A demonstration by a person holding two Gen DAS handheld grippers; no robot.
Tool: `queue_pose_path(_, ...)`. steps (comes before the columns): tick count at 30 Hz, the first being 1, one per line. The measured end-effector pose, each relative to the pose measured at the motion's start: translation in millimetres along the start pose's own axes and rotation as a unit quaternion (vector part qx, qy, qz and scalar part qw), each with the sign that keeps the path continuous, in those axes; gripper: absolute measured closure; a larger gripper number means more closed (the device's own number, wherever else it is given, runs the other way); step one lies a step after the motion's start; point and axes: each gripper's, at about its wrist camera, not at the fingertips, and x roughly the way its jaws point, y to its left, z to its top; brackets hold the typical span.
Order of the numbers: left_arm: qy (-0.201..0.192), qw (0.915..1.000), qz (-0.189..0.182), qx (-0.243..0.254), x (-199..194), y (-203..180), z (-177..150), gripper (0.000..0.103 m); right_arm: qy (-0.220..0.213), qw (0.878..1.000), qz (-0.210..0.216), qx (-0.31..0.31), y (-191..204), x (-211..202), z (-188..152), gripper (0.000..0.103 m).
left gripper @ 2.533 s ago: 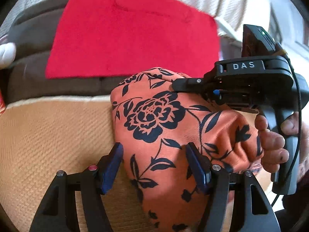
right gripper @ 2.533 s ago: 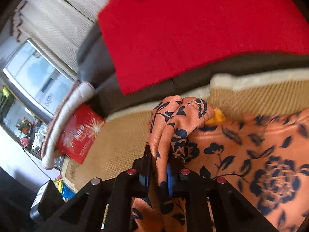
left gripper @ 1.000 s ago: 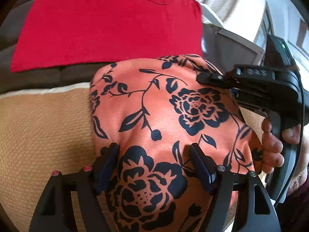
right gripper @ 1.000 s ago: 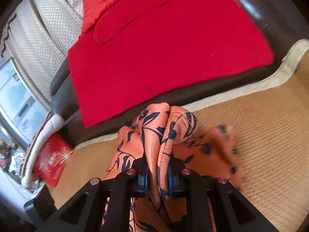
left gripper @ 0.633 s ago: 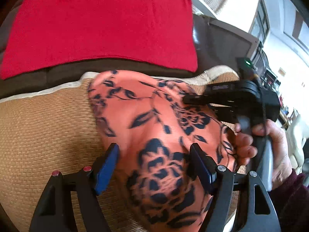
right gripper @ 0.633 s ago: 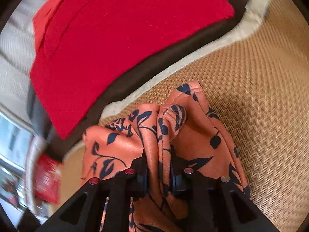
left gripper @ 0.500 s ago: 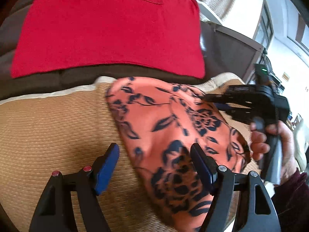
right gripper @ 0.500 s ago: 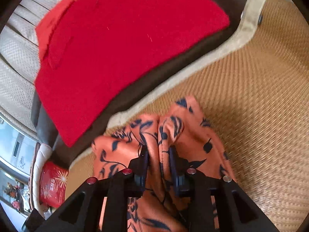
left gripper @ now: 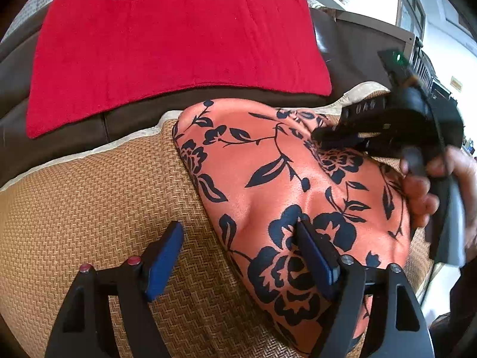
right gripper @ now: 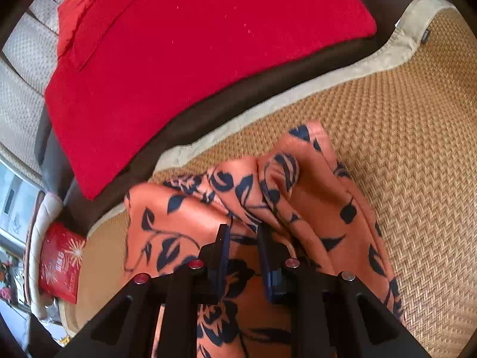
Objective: Fold small clothes
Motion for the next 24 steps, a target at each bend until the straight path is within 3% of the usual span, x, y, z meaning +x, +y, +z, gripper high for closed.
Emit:
queue_pose_path(5,0.004,0.9998,-0.016,-0.01,3,6,3,0.022,-0.046,0.998,0.051,-0.011,14,-22,14,0.078)
queue_pose_path(8,-0.003,0.9999,-0.013,-0.001,0,4,2,0.022,-0.019,0.997,0.075,-0.029,26,-6,17,0.078)
queue_pose_path(11,-0.007,0.9999,-0.011,0.007,-4,2,1,0.022,0.039,0.998,0.034,-0.031,29,27,15,0.08)
queue_pose_path(15,-0.008,0.9998,-0.018,0.0,-10,7,3,0.022,0.026,0.998,0.033,-0.04,28,5,14,0.08)
queue_pose_path(17,-0.008,0.9997,-0.02,-0.009,-12,9,4,0.022,-0.001,0.999,0.029,-0.041,19,-20,14,0.08)
queue_pose_path(20,-0.019,0.9994,-0.025,-0.013,-18,9,6,0.023,-0.017,0.999,-0.008,-0.041,1,-53,0,0.078)
queue_pose_path(24,-0.036,0.9981,-0.046,-0.019,-29,6,7,0.022,-0.002,0.999,-0.03,-0.033,-21,-74,-22,0.078)
